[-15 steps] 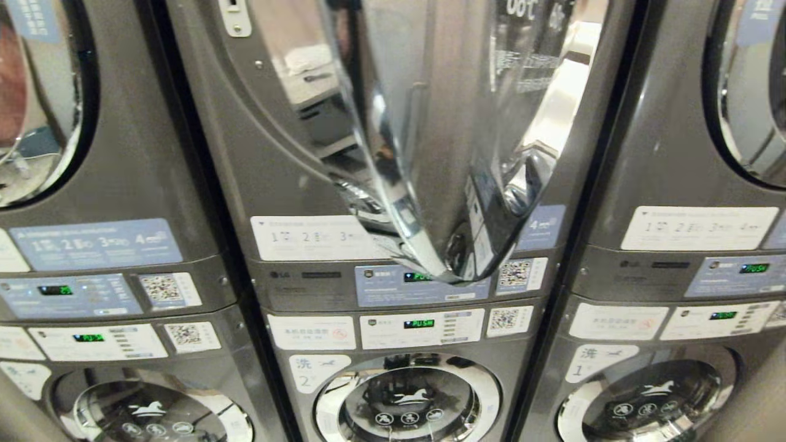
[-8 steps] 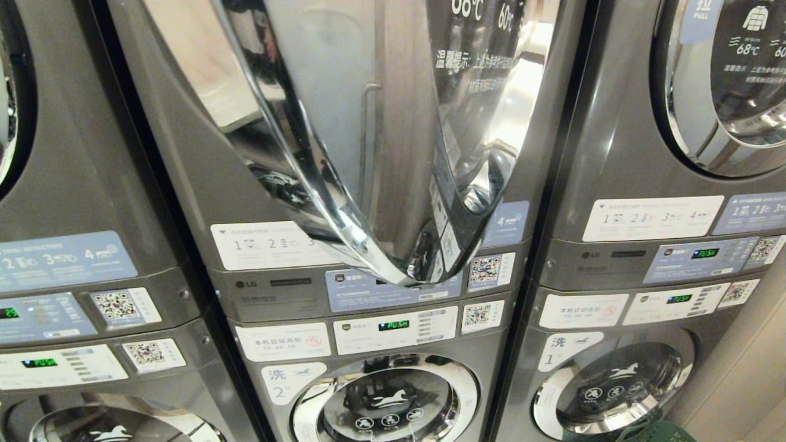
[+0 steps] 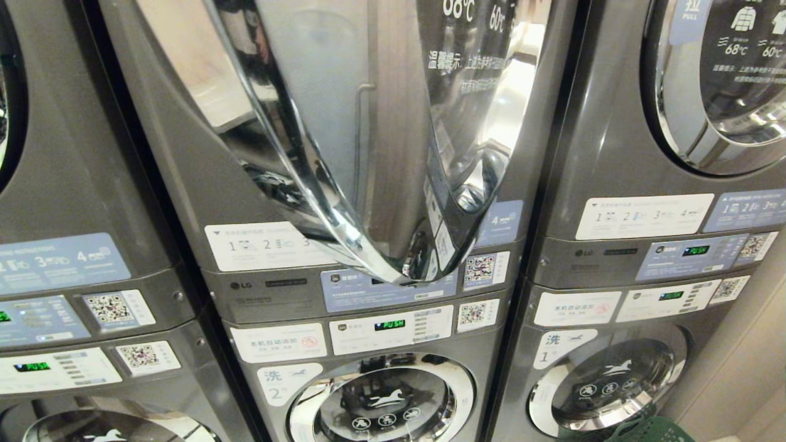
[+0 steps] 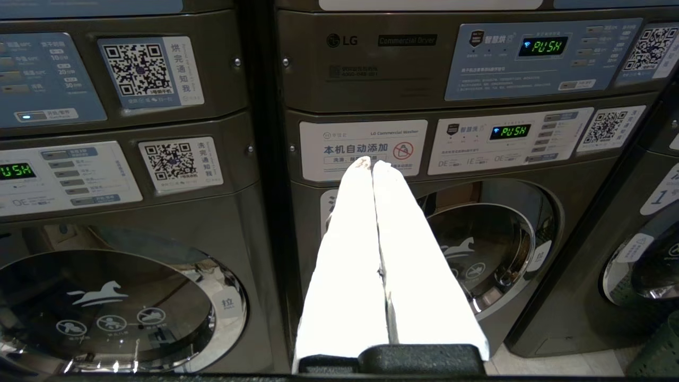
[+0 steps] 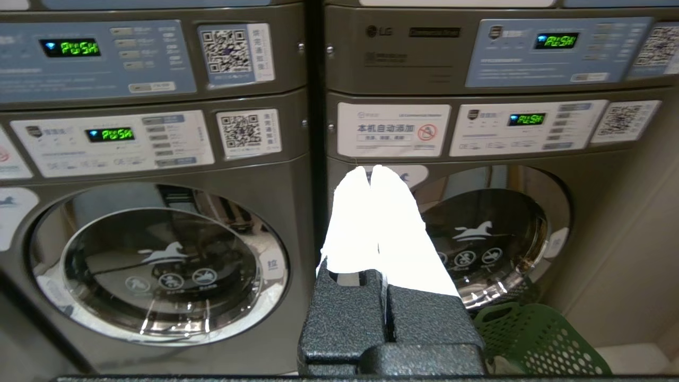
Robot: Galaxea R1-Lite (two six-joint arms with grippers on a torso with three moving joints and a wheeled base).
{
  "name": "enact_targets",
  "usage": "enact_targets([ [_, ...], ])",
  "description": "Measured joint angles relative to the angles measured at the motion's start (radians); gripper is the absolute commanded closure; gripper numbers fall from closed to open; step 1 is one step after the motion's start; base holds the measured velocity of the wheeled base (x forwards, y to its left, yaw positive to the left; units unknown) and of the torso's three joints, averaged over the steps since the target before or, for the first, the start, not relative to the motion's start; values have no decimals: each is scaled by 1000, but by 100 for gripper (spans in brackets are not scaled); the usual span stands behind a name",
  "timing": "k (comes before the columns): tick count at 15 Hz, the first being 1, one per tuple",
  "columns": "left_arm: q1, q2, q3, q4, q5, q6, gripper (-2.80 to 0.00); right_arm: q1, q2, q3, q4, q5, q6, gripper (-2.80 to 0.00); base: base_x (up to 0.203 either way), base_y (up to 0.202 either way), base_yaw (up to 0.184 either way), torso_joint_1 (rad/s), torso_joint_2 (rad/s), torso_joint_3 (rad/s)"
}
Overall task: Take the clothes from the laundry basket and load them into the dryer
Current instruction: Open the dryer
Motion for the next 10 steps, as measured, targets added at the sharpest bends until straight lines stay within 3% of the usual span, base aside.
enact_targets([
  [10, 1, 0, 0, 0, 0, 0, 0, 0, 0, 0, 0, 0, 0, 0, 0, -180, 3, 4, 2, 2],
])
